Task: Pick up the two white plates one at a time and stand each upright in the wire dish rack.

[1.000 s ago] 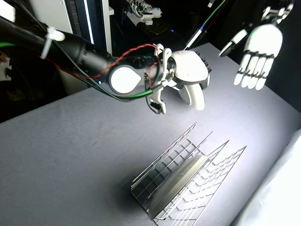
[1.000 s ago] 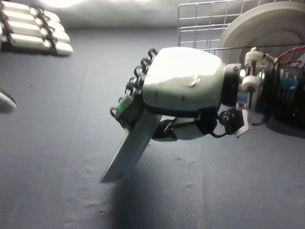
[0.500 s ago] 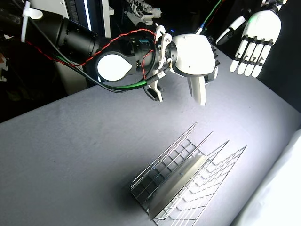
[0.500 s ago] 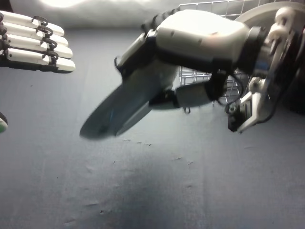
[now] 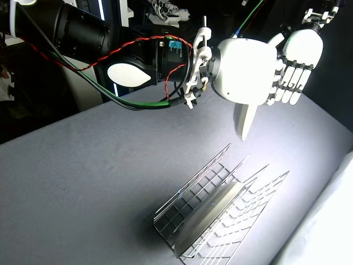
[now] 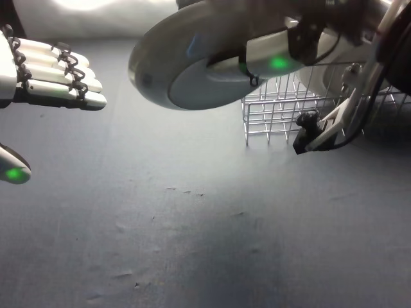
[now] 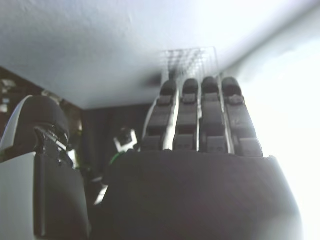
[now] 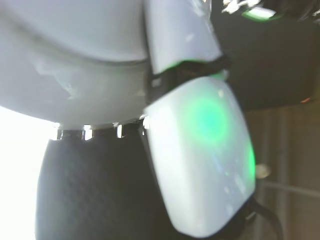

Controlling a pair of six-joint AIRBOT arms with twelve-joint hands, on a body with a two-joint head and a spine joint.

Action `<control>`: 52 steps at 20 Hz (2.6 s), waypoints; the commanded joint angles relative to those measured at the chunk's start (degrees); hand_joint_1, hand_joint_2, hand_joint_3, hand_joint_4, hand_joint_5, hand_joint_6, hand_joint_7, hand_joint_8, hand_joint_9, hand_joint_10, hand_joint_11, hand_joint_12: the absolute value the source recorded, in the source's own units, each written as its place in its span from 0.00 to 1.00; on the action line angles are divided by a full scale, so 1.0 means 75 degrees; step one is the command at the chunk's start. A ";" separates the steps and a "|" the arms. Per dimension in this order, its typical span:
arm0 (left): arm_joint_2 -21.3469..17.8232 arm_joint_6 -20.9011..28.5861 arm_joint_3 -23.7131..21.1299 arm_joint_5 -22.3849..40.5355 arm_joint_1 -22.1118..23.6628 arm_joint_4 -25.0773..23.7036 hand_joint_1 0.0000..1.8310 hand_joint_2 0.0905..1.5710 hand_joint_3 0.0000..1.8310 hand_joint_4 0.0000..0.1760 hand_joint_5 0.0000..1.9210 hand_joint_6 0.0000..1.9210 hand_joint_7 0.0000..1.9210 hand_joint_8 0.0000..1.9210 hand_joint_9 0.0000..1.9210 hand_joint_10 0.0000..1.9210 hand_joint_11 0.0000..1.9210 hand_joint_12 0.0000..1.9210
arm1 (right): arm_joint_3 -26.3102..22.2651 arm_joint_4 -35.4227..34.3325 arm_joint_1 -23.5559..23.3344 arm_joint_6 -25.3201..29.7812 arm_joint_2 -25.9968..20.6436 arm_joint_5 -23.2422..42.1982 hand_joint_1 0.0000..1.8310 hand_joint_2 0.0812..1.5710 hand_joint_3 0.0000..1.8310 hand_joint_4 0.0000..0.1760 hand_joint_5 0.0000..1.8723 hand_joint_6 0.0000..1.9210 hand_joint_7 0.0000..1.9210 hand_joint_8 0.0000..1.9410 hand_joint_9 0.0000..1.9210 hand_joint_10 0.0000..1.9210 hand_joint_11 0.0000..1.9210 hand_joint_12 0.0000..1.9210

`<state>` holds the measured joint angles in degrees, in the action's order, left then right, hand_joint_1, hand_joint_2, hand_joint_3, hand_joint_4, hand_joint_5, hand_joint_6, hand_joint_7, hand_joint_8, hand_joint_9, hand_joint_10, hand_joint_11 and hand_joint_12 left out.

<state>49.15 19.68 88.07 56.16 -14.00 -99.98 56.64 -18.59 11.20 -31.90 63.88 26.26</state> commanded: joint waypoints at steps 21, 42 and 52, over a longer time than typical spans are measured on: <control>0.0010 0.0040 -0.0012 -0.0344 0.0035 0.0948 0.00 0.68 0.00 0.00 0.00 0.00 0.00 0.00 0.00 0.00 0.00 0.00 | 0.0846 -0.0258 0.0599 0.0090 -0.0426 0.0905 0.77 0.68 0.00 0.00 0.49 0.54 0.55 0.41 0.52 0.54 0.47 0.66; 0.0026 0.0089 -0.0128 -0.1672 -0.0187 0.0947 0.00 0.68 0.00 0.00 0.00 0.00 0.00 0.00 0.00 0.00 0.00 0.00 | 0.1333 0.0507 0.1315 0.0060 -0.0442 0.0961 0.71 0.69 0.00 0.00 0.42 0.05 0.45 0.02 0.42 0.09 0.16 0.63; 0.0017 0.0108 -0.0180 -0.1979 -0.0222 0.0753 0.00 0.69 0.00 0.00 0.00 0.00 0.00 0.00 0.00 0.00 0.00 0.00 | 0.1273 0.1197 0.1134 0.0068 -0.0450 0.1266 0.56 0.60 0.00 0.00 0.02 0.00 0.00 0.00 0.00 0.00 0.00 0.14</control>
<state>49.78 20.27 86.52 41.76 -16.01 -97.47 66.43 -9.78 20.58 -31.77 60.88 28.29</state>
